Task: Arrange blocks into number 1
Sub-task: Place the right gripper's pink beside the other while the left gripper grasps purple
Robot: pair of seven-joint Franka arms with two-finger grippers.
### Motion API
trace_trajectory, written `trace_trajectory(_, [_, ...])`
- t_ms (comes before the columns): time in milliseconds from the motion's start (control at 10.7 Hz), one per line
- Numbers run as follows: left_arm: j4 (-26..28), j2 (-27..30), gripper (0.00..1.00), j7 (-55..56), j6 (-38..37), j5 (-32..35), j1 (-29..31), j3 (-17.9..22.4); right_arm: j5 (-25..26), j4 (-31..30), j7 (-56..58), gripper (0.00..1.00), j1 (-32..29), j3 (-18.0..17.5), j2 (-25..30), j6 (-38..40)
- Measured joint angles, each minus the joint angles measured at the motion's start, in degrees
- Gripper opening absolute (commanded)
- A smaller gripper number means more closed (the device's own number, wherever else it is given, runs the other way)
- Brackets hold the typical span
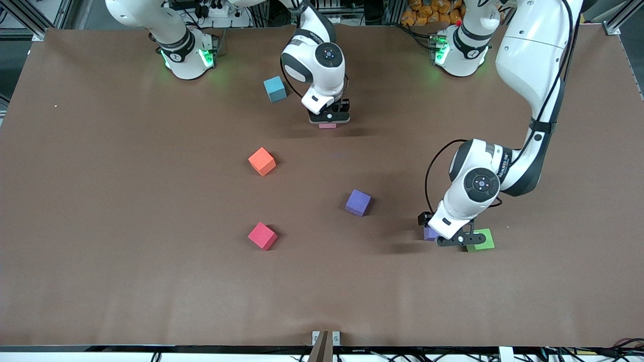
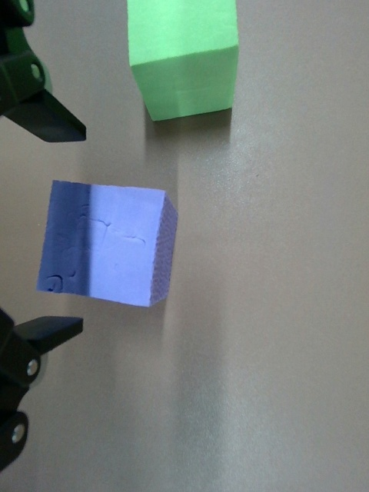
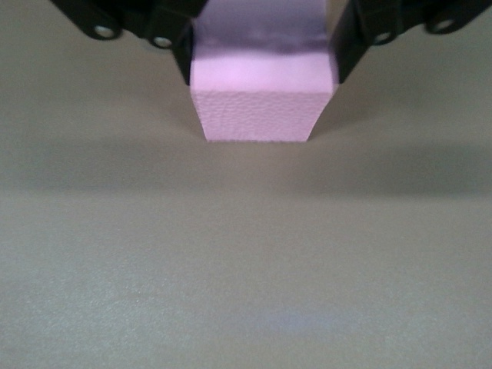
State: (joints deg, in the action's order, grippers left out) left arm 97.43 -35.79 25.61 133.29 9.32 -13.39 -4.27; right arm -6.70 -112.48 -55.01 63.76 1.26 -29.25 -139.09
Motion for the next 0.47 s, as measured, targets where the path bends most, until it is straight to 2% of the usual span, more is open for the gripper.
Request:
trace_trajectory(281, [-0.18,-1.67,0.99,-2.05,1.89,0.0,-0.04,0.75,0.0,0.16,-0.44,1.0,-2.68,0.71,2.79,1.32])
trace_trajectory(375, [-0.26,-2.33,0.69,-2.77,2.41,0.0,-0.05,0.9,0.17,0.17,0.3,1.0,-5.94,0.75,5.05,3.87])
trace_trajectory(469, [-0.35,-2.85,0.27,-3.98,2.75,0.0,-0.05,1.05,0.33,0.17,2.79,1.0,-9.9,0.8,7.36,6.42])
